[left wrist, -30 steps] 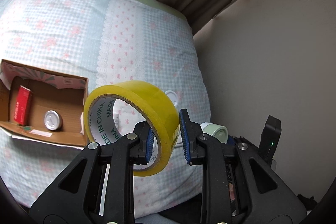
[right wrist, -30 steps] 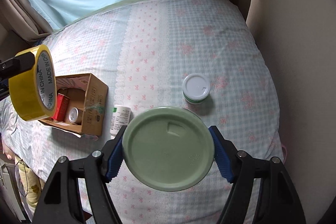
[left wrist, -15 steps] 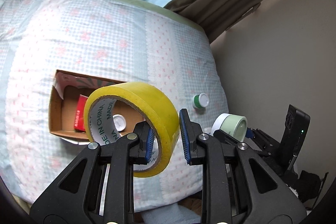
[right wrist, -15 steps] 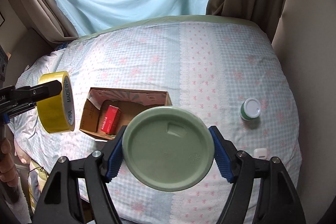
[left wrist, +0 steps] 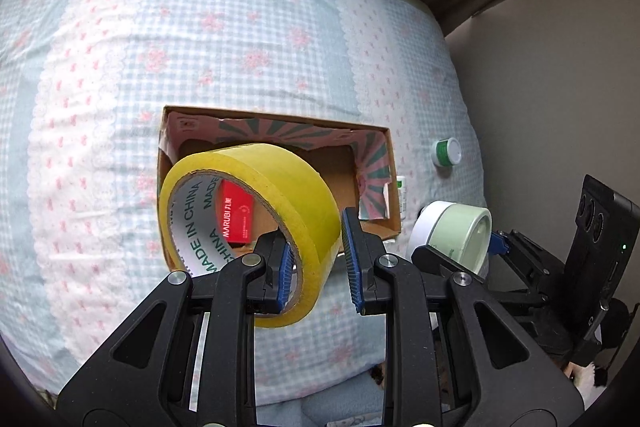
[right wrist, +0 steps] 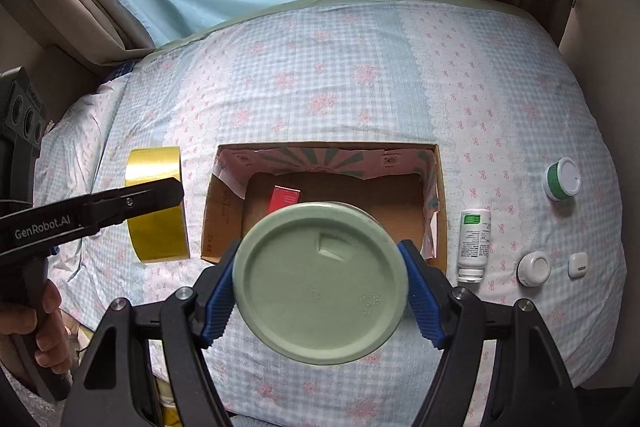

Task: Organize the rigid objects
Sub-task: 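Release the tape roll with the left tool while the right tool releases the green jar into the box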

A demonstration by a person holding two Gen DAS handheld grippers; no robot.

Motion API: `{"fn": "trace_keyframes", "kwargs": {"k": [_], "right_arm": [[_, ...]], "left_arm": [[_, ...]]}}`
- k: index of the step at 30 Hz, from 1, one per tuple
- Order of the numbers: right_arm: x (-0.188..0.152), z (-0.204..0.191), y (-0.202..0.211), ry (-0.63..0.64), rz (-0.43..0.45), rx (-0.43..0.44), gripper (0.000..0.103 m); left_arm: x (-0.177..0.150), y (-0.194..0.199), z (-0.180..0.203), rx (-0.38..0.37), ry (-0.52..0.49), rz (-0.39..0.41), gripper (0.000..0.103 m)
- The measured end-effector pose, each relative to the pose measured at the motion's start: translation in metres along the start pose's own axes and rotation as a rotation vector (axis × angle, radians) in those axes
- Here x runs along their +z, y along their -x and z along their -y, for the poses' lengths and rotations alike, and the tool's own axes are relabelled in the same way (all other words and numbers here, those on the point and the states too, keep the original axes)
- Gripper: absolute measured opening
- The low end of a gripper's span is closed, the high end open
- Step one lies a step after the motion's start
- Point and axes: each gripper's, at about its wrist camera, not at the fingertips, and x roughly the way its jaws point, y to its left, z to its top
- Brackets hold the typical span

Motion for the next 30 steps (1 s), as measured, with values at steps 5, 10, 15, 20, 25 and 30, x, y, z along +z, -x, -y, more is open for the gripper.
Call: {"fn": "trace_keyframes", "kwargs": {"k": [5,10,15,20,25,30], "right_arm": [[0.007,0.015,-0.046,0.005,-0.052,-0.018,0.07],[0.013,0.043,-0.094,-0.034,-0.108,-0.033,0.07],[0.02,0.065,-0.128,-0.059,-0.149,-0.033,0.07],[0.027,0.077,-0.139,-0.128,-0.149,0.016,0.071],[0.031,0.085,-0.141,-0.187,-0.137,0.061,0.102],[0.03,0.088,-0.138,-0.189,-0.149,0.066,0.103]], "left_arm": [[0.016,-0.049,-0.01,0.03,0.003,-0.079,0.02],[0.029,-0.097,-0.017,0.066,-0.008,-0.167,0.02],[0.043,-0.136,-0.02,0.104,-0.019,-0.231,0.02],[0.052,-0.151,-0.012,0.223,-0.08,-0.271,0.027],[0.052,-0.143,-0.005,0.281,-0.152,-0.247,0.103],[0.048,-0.142,-0.012,0.304,-0.125,-0.26,0.103]]}}
